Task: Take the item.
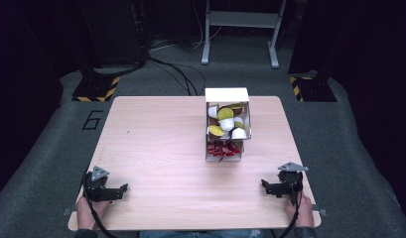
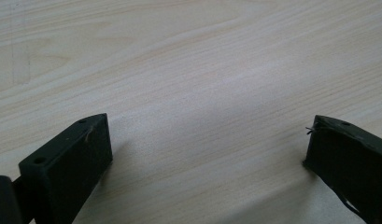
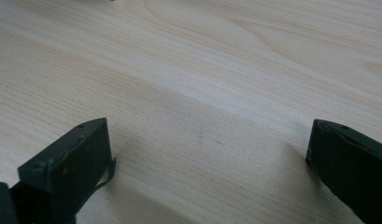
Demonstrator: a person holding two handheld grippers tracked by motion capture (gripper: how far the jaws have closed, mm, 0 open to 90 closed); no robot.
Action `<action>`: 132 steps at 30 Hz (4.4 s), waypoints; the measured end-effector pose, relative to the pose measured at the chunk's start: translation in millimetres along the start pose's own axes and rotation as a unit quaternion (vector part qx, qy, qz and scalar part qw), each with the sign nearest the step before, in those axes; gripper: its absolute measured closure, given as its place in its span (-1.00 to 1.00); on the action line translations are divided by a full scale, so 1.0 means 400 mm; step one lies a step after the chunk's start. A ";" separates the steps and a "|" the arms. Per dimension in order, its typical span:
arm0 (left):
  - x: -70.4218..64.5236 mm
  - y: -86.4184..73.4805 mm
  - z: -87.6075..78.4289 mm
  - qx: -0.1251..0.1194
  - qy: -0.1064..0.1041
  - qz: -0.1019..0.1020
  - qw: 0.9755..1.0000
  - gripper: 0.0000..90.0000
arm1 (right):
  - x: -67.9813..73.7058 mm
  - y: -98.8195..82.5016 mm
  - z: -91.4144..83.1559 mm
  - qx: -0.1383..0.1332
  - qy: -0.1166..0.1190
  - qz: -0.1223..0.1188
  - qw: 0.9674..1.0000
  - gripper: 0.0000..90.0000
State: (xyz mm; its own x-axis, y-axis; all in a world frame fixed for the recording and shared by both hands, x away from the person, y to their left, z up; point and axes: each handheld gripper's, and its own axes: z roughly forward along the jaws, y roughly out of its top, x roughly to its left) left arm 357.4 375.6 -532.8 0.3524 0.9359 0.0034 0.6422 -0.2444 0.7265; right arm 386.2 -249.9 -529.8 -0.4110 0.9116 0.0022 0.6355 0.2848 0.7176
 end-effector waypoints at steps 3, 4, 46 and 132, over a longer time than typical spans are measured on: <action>0.000 0.000 0.000 0.001 0.001 0.000 1.000 -1.00 | 0.000 0.000 0.000 0.000 0.000 0.000 1.000 -1.00; -0.001 0.000 -0.001 0.001 0.002 -0.002 1.000 -1.00 | 0.000 0.000 0.000 0.000 0.000 0.000 1.000 -1.00; -0.069 0.197 -0.080 -0.026 -0.026 0.054 0.998 -0.98 | 0.000 0.000 0.001 0.000 -0.003 0.001 1.000 -1.00; -0.432 0.661 -0.112 -0.098 -0.159 0.216 0.958 -0.91 | -0.001 0.001 0.002 0.000 -0.001 -0.002 1.000 -1.00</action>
State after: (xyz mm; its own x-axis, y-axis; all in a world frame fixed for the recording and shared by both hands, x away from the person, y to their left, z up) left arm 435.8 160.8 -310.6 0.7660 0.6258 0.1473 0.2593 -0.5104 0.8199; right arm 387.2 -250.1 -530.0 -0.4121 0.9111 -0.0018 0.6337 0.2881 0.7179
